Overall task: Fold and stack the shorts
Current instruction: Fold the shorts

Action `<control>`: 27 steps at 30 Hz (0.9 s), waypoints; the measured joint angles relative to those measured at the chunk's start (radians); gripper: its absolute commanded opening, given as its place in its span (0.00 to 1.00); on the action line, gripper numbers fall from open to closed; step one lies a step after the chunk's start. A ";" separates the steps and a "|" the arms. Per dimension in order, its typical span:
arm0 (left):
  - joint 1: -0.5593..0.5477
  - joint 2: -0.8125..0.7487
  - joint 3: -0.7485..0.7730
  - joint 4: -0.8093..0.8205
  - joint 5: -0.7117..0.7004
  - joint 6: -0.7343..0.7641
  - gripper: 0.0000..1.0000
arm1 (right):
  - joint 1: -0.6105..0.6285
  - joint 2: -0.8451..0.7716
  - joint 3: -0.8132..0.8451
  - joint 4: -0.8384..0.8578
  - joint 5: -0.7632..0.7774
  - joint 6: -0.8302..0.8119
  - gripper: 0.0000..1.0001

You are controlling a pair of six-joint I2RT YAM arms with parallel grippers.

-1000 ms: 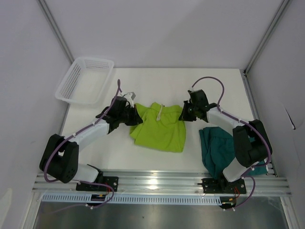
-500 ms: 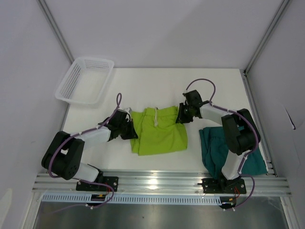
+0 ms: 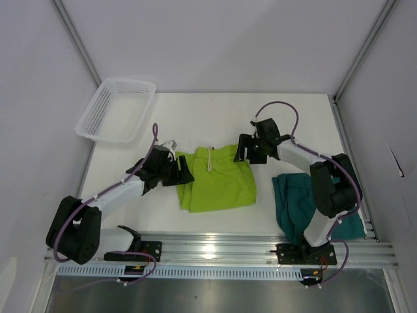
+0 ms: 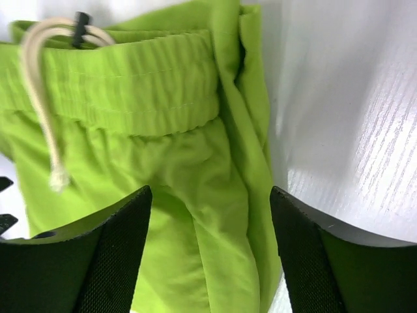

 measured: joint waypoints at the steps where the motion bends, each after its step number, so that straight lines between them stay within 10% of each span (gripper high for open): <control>1: 0.000 -0.016 0.007 -0.007 -0.002 0.000 0.81 | -0.003 -0.010 0.000 -0.001 -0.003 -0.003 0.77; 4: 0.000 -0.052 0.023 -0.025 -0.008 -0.006 0.99 | -0.011 -0.040 -0.004 0.003 -0.028 -0.013 0.77; 27: 0.066 0.084 -0.011 0.069 0.032 -0.008 0.99 | -0.060 0.011 -0.116 0.095 -0.203 -0.071 0.72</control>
